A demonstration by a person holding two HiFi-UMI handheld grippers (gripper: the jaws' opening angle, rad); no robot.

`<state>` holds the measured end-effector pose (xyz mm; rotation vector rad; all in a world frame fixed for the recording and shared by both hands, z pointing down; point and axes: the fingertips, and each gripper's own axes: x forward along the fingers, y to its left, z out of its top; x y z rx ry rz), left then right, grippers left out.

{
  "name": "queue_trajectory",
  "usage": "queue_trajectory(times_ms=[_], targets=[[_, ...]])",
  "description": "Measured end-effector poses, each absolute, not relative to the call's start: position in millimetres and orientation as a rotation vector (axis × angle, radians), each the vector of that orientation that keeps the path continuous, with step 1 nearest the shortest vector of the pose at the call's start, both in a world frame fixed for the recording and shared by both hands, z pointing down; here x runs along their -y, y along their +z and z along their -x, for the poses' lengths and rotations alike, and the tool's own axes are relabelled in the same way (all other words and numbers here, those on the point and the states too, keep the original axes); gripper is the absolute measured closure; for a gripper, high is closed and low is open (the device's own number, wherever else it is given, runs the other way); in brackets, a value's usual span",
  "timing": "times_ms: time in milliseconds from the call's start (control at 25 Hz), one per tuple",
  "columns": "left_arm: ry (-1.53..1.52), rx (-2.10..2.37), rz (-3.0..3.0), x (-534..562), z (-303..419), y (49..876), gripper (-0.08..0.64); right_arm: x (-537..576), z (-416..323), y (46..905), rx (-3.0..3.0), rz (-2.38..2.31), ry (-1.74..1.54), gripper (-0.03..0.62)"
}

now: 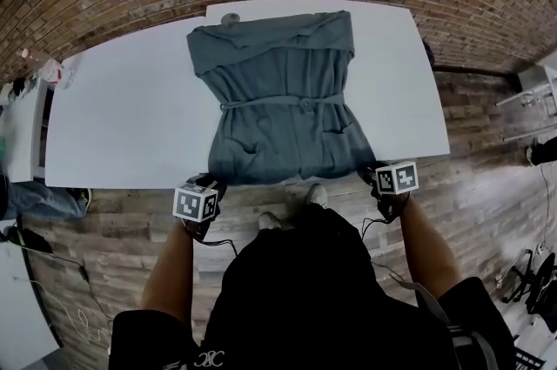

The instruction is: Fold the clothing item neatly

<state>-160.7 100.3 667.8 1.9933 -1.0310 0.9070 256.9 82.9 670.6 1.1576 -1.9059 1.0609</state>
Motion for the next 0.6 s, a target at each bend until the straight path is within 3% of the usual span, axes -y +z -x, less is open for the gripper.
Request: queue_trajectory(times_ms=[80, 200, 280, 360, 600], targets=[[0.898, 1.053, -1.994, -99.0, 159.8, 667.5, 0.428, -79.9, -252.5, 675.6, 1.900, -1.143, 1.047, 0.415], [0.806, 1.075, -1.949, -96.5, 162.1, 665.0, 0.441, -80.3, -249.1, 679.4, 1.900, -1.142, 1.033, 0.516], [0.777, 1.086, -1.920, -94.4, 163.7, 664.8, 0.494, -80.5, -244.4, 677.3, 1.917, -1.114, 1.005, 0.549], [0.793, 1.093, -1.909, -92.6, 165.3, 665.6, 0.533, -80.5, -236.4, 667.6, 1.942, -1.078, 0.967, 0.552], [0.765, 1.064, -1.910, -95.0, 163.0, 662.0, 0.543, -90.4, -221.1, 640.9, 2.027, -1.000, 0.896, 0.554]])
